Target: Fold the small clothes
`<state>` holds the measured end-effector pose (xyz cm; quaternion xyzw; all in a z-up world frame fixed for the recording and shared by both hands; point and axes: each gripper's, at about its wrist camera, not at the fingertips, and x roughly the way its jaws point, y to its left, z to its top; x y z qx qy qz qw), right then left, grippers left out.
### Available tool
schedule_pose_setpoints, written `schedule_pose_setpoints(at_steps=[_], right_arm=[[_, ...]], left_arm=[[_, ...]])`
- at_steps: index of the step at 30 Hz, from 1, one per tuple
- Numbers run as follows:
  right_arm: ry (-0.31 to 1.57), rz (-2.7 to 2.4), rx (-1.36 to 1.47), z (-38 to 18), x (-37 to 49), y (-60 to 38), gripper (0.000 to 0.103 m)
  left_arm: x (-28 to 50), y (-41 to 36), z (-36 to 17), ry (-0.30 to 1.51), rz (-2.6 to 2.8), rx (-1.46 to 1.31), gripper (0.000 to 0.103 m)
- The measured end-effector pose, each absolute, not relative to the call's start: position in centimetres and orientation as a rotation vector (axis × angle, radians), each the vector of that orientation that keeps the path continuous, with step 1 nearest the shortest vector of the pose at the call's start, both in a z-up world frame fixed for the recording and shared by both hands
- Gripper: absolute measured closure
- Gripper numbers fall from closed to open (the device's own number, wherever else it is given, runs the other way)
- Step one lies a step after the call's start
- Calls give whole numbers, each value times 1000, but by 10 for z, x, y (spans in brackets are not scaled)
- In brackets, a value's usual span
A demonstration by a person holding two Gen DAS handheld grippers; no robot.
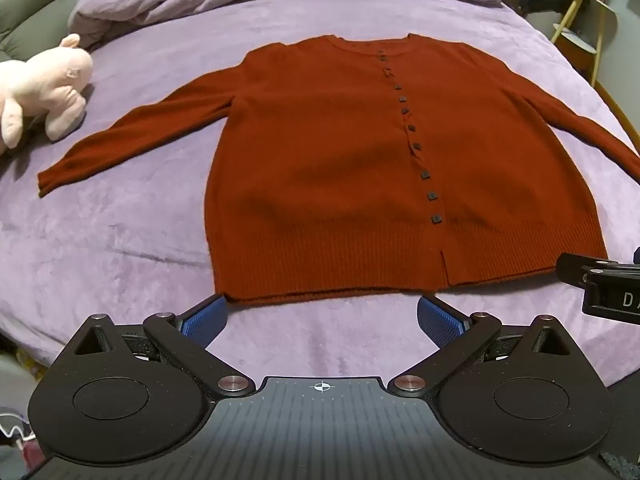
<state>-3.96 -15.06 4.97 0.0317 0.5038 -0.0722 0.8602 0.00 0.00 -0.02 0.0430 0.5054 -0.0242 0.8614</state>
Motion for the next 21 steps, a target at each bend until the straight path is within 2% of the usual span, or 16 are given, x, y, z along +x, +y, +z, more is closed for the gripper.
schedule_pose_setpoints(at_steps=[21], right_arm=[[1056,-152,68,47,-39,-151,4]], left_arm=[[0,1,-2,1068,-47,84,0]])
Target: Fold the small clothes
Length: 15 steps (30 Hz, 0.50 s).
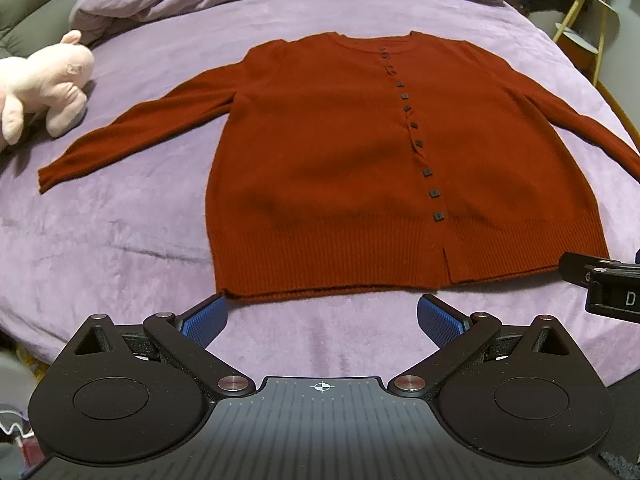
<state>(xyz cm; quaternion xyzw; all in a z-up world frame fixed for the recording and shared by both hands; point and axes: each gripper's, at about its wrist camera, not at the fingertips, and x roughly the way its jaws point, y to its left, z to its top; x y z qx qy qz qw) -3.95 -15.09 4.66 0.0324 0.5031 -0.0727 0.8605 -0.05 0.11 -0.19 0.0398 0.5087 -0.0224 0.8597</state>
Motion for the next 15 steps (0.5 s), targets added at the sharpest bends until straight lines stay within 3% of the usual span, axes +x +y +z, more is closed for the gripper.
schedule_pose_setpoints(at_steps=[15], right_arm=[[1058,-156,71,45,-41,-152,4]], left_arm=[[-1,4,-5,1070,-50,79,0]])
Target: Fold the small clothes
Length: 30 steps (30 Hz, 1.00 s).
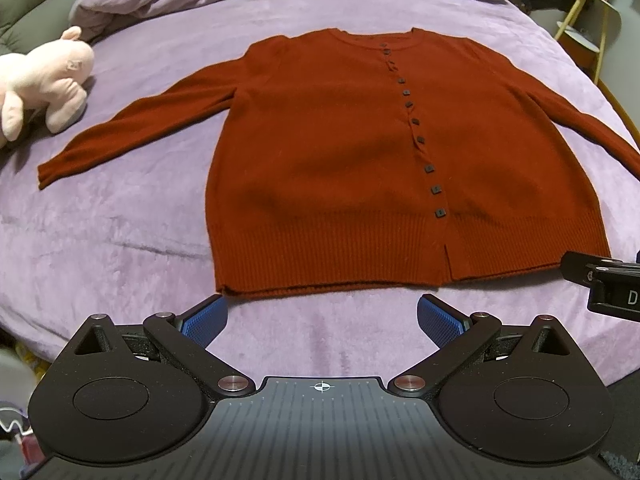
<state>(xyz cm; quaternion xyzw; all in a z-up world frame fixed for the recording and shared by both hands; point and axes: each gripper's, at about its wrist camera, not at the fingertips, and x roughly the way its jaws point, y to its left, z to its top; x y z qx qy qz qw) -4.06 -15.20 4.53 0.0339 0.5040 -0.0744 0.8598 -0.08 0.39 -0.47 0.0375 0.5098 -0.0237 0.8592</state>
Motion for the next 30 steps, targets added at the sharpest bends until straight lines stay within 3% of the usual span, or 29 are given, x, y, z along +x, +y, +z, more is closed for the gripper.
schedule_pose_setpoints(at_steps=[30], right_arm=[[1064,-155,74,43,-40,-153,4]], left_arm=[[-1,6,-7,1082,-47,78,0]])
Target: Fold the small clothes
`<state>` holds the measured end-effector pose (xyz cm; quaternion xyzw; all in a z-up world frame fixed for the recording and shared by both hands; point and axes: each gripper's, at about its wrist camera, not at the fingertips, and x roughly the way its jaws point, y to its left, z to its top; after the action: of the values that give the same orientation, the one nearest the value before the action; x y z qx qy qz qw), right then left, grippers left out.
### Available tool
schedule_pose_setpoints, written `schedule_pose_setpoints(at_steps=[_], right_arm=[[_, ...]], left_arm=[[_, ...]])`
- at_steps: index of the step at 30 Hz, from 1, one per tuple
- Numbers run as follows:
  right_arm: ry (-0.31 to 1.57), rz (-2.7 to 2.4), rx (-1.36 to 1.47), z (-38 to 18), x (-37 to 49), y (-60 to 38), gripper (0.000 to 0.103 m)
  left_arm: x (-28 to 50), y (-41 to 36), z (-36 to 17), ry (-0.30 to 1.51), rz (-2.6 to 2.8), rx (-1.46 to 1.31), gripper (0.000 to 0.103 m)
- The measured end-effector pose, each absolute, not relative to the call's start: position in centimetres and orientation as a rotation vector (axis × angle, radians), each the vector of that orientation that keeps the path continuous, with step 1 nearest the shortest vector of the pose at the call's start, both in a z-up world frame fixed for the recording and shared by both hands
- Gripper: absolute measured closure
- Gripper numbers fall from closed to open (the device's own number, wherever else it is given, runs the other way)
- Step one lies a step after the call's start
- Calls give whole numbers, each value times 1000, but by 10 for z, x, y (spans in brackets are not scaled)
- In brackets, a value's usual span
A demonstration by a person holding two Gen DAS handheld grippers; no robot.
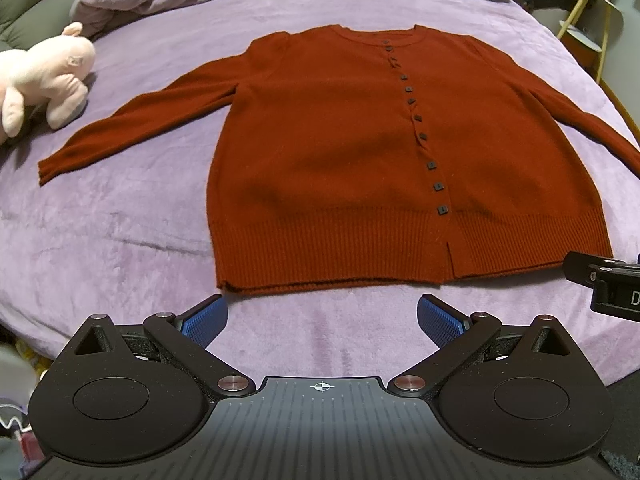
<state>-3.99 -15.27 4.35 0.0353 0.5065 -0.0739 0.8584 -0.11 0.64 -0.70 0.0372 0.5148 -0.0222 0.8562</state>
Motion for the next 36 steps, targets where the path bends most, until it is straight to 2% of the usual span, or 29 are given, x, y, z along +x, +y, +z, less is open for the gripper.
schedule_pose_setpoints(at_steps=[36], right_arm=[[1077,-137,86,41,-38,-153,4]], left_arm=[[4,4,-8,1104,-59,46,0]])
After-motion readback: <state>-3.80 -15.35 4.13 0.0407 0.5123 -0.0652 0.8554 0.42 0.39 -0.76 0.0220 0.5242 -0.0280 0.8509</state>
